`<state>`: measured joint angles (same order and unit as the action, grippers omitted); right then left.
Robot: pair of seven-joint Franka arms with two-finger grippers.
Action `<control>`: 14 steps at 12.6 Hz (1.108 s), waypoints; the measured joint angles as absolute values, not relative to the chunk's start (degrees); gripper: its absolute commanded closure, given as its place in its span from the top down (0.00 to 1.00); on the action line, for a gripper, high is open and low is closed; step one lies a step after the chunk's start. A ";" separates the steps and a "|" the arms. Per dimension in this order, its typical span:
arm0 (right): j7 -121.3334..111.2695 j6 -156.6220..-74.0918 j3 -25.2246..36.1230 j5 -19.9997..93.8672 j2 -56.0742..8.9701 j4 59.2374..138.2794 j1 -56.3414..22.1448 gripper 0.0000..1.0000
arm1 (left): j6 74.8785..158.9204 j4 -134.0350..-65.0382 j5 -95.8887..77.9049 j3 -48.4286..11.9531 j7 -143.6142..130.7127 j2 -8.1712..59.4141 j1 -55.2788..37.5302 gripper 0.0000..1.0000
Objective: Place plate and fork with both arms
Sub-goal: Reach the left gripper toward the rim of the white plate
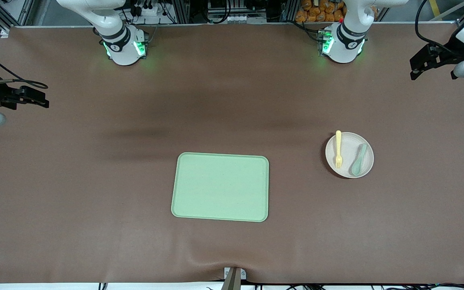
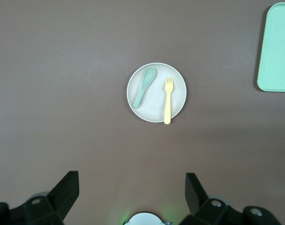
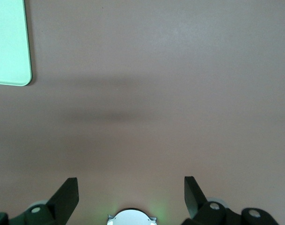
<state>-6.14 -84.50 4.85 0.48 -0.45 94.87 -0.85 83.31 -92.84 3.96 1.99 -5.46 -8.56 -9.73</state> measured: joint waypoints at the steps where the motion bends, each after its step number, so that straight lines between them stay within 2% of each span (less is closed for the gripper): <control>1: -6.14 -84.50 4.85 0.48 -0.45 94.87 -0.85 1.00 | 83.21 -92.84 3.96 1.98 -5.44 -8.56 -9.73 1.00; 5: -6.14 -84.43 4.85 0.48 -0.45 94.87 -0.86 1.00 | 83.15 -92.74 3.96 2.32 -5.27 -8.41 -9.71 1.00; 8: -6.14 -84.24 4.86 0.48 -0.44 94.85 -0.85 1.00 | 84.53 -93.75 3.96 3.40 -2.65 -5.25 -8.95 1.00; 10: -6.14 -84.09 4.85 0.48 -0.41 94.83 -0.85 1.00 | 93.37 -99.38 3.95 3.68 -1.88 -2.34 -7.56 1.00; 14: -6.14 -83.98 4.85 0.49 -0.32 94.76 -0.86 1.00 | 116.10 -114.83 3.93 3.79 -1.85 4.39 -4.29 1.00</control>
